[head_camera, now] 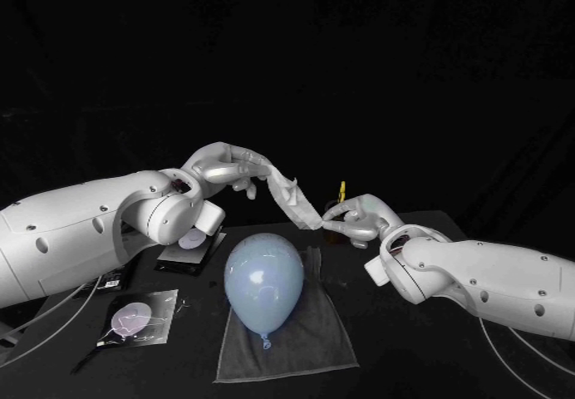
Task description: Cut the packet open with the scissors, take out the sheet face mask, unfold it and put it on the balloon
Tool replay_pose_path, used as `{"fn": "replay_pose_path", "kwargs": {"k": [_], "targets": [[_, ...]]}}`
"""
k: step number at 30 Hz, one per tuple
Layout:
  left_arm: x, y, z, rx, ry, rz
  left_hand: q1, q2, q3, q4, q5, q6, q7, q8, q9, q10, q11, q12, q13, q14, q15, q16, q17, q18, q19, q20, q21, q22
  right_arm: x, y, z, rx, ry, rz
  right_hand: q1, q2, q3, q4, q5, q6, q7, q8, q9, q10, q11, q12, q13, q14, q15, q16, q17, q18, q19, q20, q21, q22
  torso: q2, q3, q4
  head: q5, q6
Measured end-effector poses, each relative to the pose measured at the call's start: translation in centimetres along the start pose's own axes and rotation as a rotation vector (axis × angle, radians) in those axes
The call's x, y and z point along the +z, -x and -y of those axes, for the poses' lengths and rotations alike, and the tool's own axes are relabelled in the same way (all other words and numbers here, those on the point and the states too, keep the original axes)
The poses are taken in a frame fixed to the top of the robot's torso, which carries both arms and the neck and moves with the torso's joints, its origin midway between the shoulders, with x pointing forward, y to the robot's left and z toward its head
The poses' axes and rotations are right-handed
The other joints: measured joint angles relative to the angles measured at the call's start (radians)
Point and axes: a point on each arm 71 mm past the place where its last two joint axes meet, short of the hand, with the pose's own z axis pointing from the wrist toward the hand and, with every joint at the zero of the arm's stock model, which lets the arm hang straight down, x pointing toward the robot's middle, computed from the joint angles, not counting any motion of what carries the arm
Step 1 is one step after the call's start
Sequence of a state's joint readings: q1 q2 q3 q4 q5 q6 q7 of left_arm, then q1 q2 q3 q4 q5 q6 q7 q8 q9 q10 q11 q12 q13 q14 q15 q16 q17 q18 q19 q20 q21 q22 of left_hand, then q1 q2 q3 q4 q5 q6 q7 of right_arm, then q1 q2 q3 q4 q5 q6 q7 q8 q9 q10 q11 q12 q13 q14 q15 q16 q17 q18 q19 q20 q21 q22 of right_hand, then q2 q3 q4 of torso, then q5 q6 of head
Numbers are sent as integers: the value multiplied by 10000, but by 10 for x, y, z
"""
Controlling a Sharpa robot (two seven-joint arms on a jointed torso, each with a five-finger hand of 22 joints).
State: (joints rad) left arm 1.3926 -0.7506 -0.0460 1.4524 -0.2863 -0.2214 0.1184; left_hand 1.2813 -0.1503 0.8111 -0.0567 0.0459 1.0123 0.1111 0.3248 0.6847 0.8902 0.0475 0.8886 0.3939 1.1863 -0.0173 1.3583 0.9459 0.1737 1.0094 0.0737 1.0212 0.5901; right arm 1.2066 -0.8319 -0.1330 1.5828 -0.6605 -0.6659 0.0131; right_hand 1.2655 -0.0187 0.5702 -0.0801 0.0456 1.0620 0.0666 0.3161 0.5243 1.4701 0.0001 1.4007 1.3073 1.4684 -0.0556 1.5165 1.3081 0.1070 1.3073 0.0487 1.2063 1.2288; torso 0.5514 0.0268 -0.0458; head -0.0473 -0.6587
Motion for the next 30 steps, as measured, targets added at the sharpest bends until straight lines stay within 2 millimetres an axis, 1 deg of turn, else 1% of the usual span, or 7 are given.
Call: {"fn": "replay_pose_path", "kwargs": {"k": [11,12,13,15,17,23,30], "targets": [[0,0,1,-305,-85,105,-13,-14,0,-1,-3,-3,0,1,0,24,-23,0,0,0,0,-1,-2,-7,0,0,0,0,-1,-6,9,103,-295,-83,-160,-159,28,-25,-19,-30,8,21,0,-1,0,-426,6,-1,1,-202,-8,-5,-278,15,-454,-393,5,-4,5,22,13],[0,0,1,-333,-91,106,-13,-15,-1,-1,-3,-3,0,0,0,24,-23,0,0,0,0,-1,-2,-9,0,0,0,0,-1,-6,9,121,-309,-99,-265,-242,31,-22,-16,-217,48,161,61,-119,14,-769,9,-1,1,-395,-8,10,-525,31,-783,-678,5,-4,5,22,13],[0,0,1,-354,-97,106,-13,-15,-1,-1,-6,-4,0,0,0,23,-23,0,0,0,0,-1,-2,-10,0,0,0,3,-1,-6,9,142,-316,-118,-568,-425,-97,93,48,-676,257,103,263,-530,136,-1506,-237,-136,63,-827,-41,138,-1062,80,-1502,-1303,5,-4,3,23,13],[1,-1,1,-404,-110,103,-13,-15,-1,-1,-23,-33,-2,1,0,23,-23,0,0,0,0,-1,-2,-13,0,0,0,9,-1,-7,9,214,-298,-180,-1144,-771,-554,237,48,-1871,739,-677,26,-1524,547,-3030,-1304,-886,445,-1723,-682,378,-2268,309,-3010,-2523,4,-3,0,32,19],[1,-1,1,-438,-114,96,-13,-15,-1,-1,-23,-34,-3,1,0,23,-23,0,0,0,0,-1,-3,-16,0,0,-1,9,-1,-8,9,282,-242,-228,-1102,-1031,-909,266,48,-2501,993,-1127,-202,-1919,814,-3491,-1682,-1226,686,-2034,-1009,477,-2707,522,-3619,-2969,3,0,0,50,30],[1,-1,1,-504,-86,109,-17,-20,-1,-1,5,-33,0,1,0,22,-22,0,0,0,0,-1,-4,-24,0,0,-1,8,-3,-5,6,381,211,-219,-954,-1281,-1247,251,48,-2855,1177,-1385,-364,-2216,966,-3729,-1942,-1451,843,-2156,-1243,482,-2864,679,-3886,-3170,3,8,4,71,36],[3,0,0,-505,-21,124,-11,-15,-1,-1,5,-14,20,1,0,21,-21,0,-1,0,0,-2,30,-33,0,0,-1,8,2,17,-11,45,1227,234,-593,-1072,-1382,116,47,-2610,1117,-1383,-405,-1755,913,-2839,-1348,-1080,807,-1638,-722,630,-2359,820,-3388,-2749,3,7,6,85,24]]}}
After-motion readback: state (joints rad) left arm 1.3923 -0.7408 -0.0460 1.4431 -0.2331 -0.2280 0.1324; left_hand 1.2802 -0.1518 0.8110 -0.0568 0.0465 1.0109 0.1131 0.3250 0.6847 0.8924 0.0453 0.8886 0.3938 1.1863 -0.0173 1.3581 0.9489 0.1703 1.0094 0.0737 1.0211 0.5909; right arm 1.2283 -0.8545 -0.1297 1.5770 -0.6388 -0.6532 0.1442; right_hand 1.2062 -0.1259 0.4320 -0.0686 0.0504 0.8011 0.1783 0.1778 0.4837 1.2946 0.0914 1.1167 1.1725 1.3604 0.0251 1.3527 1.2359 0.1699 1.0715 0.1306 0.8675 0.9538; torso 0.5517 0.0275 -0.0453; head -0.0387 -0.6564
